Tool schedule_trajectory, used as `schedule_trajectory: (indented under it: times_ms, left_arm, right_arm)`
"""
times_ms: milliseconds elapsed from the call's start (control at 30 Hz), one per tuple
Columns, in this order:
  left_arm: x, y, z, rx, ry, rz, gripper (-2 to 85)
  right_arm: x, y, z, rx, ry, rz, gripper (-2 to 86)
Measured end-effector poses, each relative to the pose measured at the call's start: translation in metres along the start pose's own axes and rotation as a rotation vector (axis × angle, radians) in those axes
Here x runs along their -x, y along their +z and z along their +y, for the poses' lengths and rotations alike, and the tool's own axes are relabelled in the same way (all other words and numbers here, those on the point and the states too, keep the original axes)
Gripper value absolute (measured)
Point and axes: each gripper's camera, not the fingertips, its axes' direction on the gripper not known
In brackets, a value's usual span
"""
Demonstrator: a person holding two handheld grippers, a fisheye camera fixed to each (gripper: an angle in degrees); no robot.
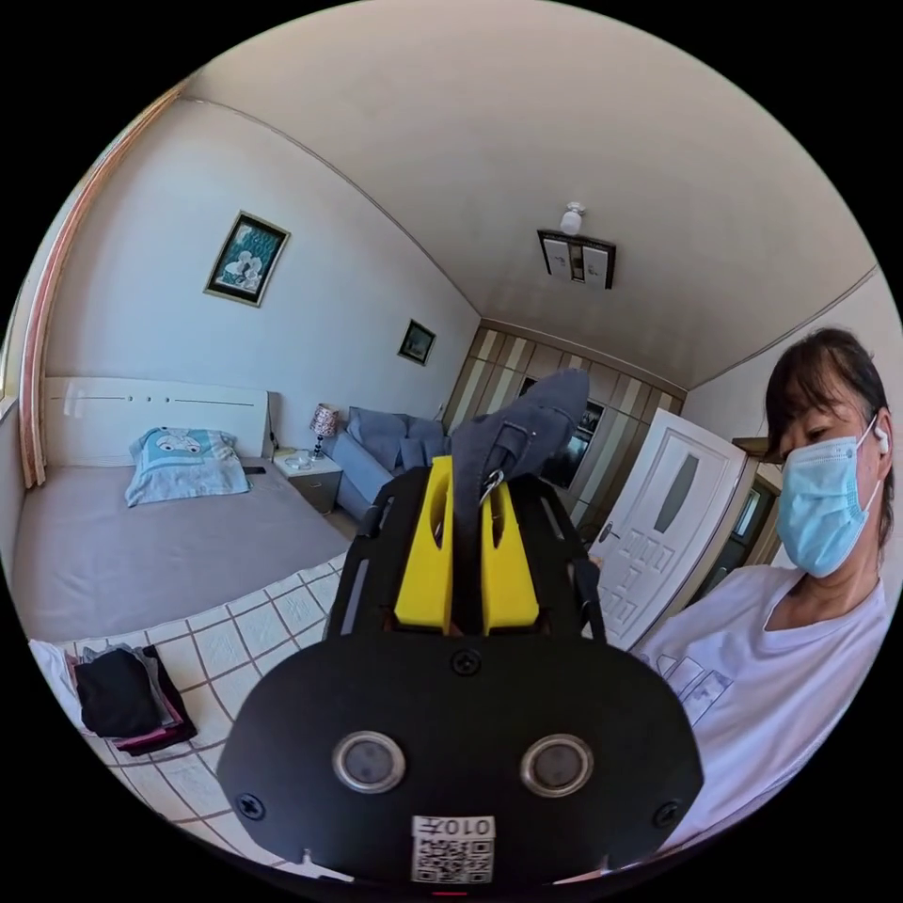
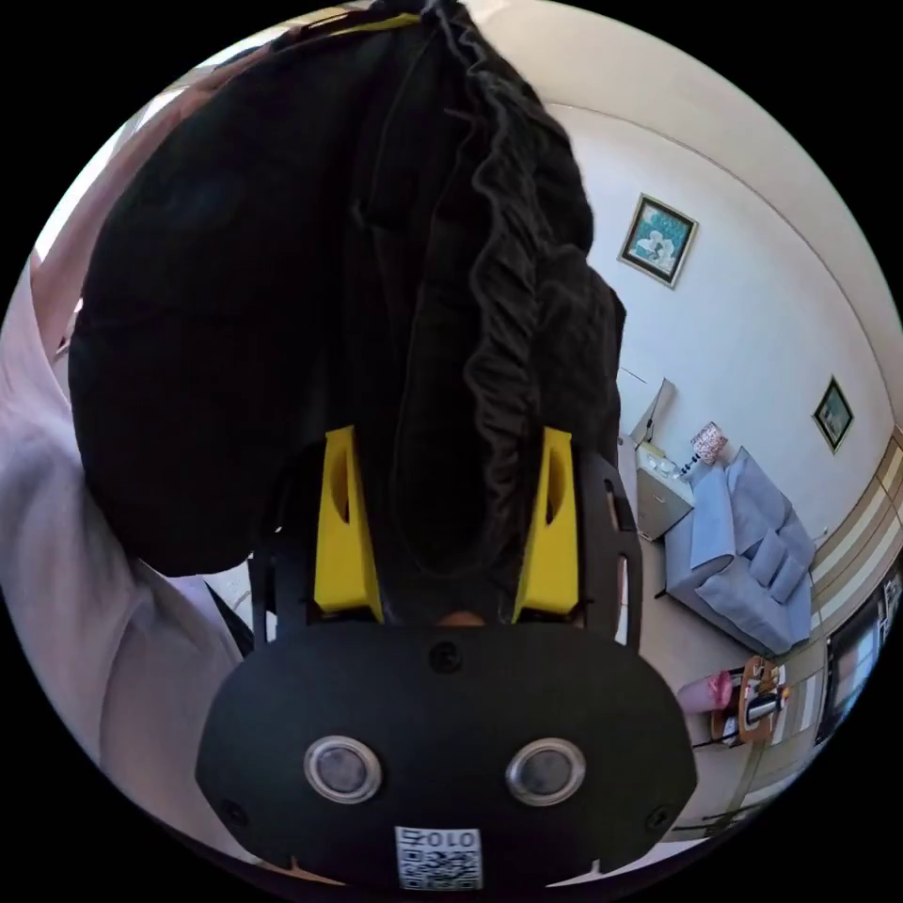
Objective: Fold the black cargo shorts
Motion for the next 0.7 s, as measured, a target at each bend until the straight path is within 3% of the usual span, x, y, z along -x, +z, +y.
schedule_trajectory:
  times_ms: [133,267,400,700]
  left_arm:
    - [-0.011,0.001,-0.014,0.061,0.037,-0.017,0.5]
    - [0.003,-0.037,-0.028,0.064,0.018,-0.069,0.6]
    - [0.012,-0.058,-0.031,0.091,-0.004,-0.078,0.9]
    - [0.063,-0.137,-0.045,0.093,-0.117,-0.14,2.4]
  right_arm:
    - [-0.002,0.012,0.012,0.054,-0.042,-0.002,9.8]
    - [-0.036,-0.007,0.046,-0.04,-0.061,-0.051,7.5]
    - [-0.057,0.0,0.05,0.043,-0.092,-0.086,5.7]
    - [-0.12,-0.036,0.008,0.083,-0.064,0.16,4.7]
